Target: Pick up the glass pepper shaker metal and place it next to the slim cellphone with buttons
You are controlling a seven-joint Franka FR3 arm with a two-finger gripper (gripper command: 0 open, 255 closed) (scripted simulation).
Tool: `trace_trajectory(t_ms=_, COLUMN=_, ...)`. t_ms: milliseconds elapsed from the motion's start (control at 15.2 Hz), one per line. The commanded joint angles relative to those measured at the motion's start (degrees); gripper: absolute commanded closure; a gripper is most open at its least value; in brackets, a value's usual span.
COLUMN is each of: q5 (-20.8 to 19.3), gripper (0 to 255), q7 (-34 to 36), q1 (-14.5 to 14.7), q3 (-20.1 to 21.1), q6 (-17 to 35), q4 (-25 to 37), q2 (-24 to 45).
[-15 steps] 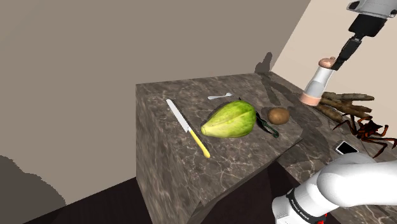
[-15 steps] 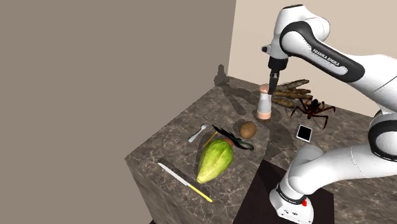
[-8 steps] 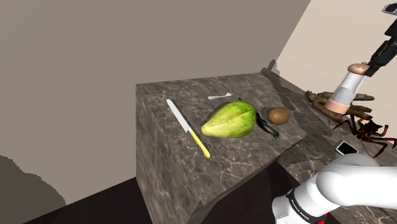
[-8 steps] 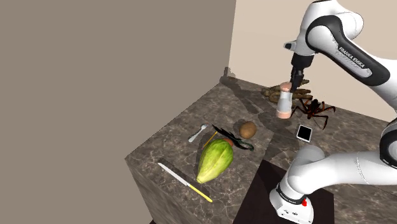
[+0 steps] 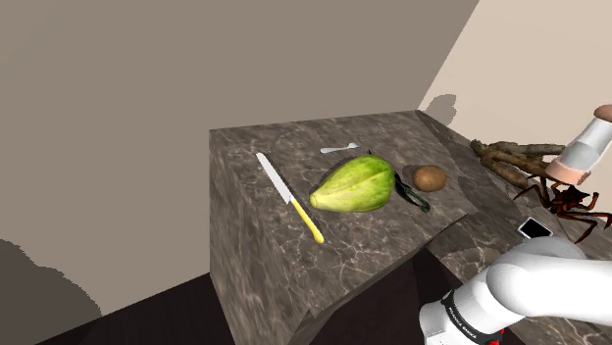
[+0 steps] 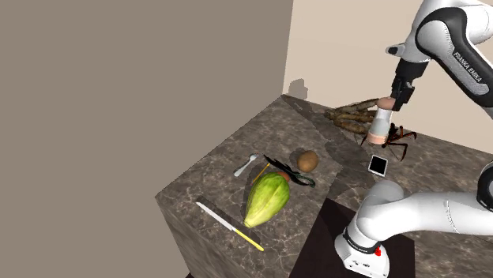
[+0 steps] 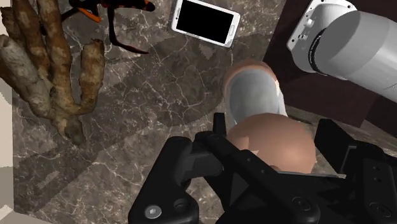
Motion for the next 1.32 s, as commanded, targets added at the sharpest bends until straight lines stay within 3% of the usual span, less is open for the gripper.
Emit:
trace_trajectory(t_ms=0, q5=-2.3, gripper=255, q7=-3.2, q1=0.0, q3=-1.7, q6=-1.7, q4=2.0, q2=-0.6)
trace_trajectory(t_ms=660, q5=-13.9, gripper=255, q7=-20.1, q1=1.5, q3=-10.3, q6=-8.6, q4=15.9, q2=0.1)
trace_trajectory(t_ms=1122, q5=-22.7, gripper=255, q7=-35.4, q1=5.3, q3=-19.4, q6=-11.9, q4=30.8, q2=4.6)
trace_trajectory(t_ms=1254, q5=-22.6, gripper=255, q7=-34.0, q1=4.3, q3=-18.5, q6=-10.8, q4=27.2, q2=2.4)
